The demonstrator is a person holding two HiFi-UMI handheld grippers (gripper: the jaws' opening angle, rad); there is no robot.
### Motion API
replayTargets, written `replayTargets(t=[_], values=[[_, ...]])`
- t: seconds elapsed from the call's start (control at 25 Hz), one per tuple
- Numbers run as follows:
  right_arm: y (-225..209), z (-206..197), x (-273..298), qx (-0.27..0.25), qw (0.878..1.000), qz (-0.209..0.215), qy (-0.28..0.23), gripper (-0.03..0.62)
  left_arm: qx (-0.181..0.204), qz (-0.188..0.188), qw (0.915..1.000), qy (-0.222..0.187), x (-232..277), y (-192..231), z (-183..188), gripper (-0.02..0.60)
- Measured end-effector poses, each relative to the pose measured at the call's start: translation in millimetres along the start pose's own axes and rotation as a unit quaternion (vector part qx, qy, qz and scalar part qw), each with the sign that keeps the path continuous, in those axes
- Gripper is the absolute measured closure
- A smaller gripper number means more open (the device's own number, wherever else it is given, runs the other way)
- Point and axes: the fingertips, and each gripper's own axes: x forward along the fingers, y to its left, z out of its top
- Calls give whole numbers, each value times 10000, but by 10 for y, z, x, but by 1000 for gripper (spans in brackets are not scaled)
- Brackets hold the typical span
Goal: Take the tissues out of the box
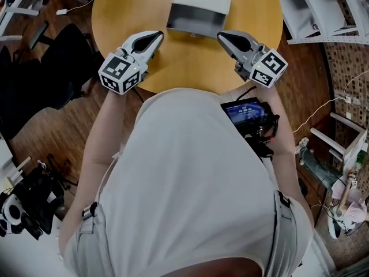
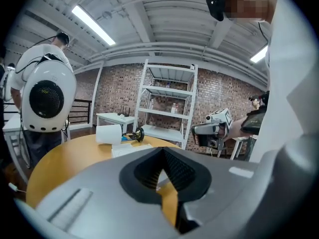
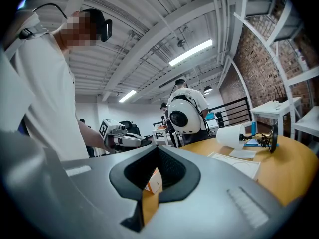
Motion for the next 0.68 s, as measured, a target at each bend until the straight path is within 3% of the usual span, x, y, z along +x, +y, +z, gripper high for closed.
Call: replayTargets(t=[0.68], values=[[-26,5,-16,15,10000,-49,17,594,-12,22,9999,130,1,-18,-18,581]])
